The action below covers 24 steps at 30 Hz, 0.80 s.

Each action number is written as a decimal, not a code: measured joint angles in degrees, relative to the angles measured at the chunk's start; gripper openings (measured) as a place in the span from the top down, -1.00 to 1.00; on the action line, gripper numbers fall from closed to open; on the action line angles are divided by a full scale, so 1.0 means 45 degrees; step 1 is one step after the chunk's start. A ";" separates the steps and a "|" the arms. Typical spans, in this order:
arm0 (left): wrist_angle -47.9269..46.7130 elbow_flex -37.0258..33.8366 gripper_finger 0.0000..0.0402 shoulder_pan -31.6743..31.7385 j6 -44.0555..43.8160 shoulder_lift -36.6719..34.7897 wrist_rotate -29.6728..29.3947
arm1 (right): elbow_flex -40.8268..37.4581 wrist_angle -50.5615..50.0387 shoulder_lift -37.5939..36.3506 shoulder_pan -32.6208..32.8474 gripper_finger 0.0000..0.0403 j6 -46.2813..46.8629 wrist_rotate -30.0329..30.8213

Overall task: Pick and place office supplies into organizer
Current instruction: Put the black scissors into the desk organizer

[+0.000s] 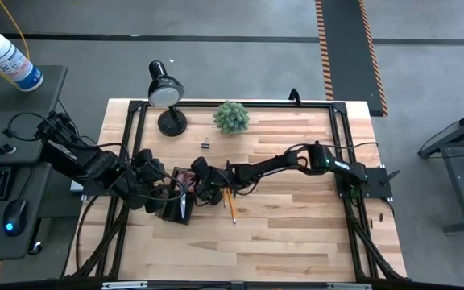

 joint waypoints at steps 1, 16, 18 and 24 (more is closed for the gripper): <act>0.0000 -0.0001 0.23 0.0000 0.0000 0.0000 -0.0002 | -0.0005 -0.0008 0.0000 -0.0023 0.31 0.0031 0.0000; 0.0035 0.0000 0.23 -0.0001 0.0004 0.0000 -0.0007 | -0.0005 0.0099 0.0000 -0.0132 0.35 0.0560 -0.0973; 0.0034 0.0000 0.23 -0.0005 0.0000 0.0000 -0.0047 | -0.0005 0.0099 0.0000 -0.0148 0.42 0.0574 -0.1138; 0.0036 -0.0003 0.23 -0.0005 0.0000 0.0000 -0.0065 | -0.0005 0.0104 0.0000 -0.0154 0.69 0.0570 -0.1211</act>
